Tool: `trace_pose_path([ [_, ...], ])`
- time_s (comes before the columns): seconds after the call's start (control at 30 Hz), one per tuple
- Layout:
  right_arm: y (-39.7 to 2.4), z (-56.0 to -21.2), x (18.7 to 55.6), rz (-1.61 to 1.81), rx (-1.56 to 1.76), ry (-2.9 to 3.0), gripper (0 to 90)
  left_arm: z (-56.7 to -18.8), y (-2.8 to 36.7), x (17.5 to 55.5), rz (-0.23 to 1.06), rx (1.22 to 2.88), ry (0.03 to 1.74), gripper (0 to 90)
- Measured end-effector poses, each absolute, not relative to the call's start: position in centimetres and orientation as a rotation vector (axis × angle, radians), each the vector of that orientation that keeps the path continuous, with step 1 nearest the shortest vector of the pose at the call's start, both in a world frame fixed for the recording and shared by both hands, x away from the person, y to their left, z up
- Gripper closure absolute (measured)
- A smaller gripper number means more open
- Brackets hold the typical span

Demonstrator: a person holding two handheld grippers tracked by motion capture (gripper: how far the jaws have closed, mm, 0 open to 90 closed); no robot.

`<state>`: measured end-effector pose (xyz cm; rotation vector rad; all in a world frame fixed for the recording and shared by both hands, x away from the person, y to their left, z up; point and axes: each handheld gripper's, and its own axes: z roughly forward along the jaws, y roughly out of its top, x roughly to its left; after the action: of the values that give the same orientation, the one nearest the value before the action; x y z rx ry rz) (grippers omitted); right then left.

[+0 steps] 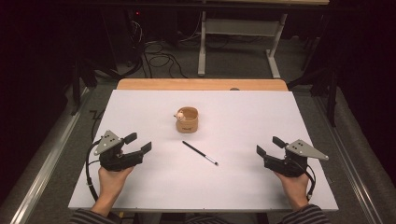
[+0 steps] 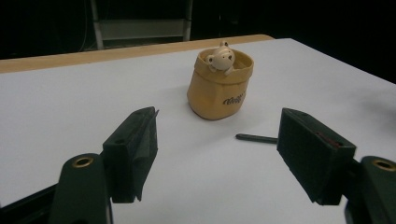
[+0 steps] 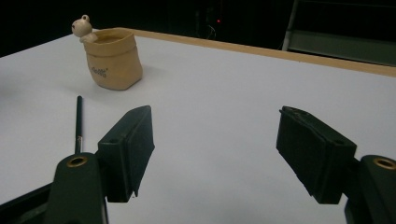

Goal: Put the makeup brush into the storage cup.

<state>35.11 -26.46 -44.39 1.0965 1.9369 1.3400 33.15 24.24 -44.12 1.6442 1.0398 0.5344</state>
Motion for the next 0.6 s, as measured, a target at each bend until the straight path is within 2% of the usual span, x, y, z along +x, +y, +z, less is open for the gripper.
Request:
trace_pose_path([
  [0.6, -26.47, -44.54, 35.14, 1.336, 1.102, 1.946, 28.9, -44.16, 24.14, 33.21, 0.519, 1.66, 1.037, 29.6],
])
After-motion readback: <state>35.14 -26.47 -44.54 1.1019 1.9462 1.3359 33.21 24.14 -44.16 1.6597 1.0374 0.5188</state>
